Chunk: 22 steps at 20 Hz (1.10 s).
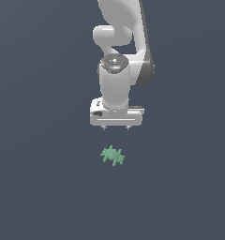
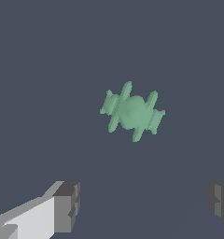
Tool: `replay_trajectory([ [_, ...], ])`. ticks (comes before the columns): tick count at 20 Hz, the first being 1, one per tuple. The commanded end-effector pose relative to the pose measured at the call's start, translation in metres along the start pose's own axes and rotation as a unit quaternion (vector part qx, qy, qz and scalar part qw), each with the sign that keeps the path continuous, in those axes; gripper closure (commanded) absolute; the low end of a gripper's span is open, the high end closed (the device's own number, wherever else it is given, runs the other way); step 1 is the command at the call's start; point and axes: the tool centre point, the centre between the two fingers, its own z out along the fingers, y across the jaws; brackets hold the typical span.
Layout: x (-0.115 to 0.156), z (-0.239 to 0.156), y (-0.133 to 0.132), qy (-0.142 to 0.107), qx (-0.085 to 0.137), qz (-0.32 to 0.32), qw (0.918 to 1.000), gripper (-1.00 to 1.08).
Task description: Pick up the object and move it to a goal position.
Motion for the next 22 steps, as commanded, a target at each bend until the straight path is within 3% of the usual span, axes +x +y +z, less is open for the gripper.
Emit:
replay_trajectory([
  [1,0.0,0.0,0.0,0.0,0.0,0.0,1.0,-0.92],
  [11,0.015,-0.011,0.017,0.022,-0.005,0.015,0.9996,-0.92],
  [22,0.016,-0.007,0.017,0.021,-0.006,-0.005,0.9998,-0.92],
])
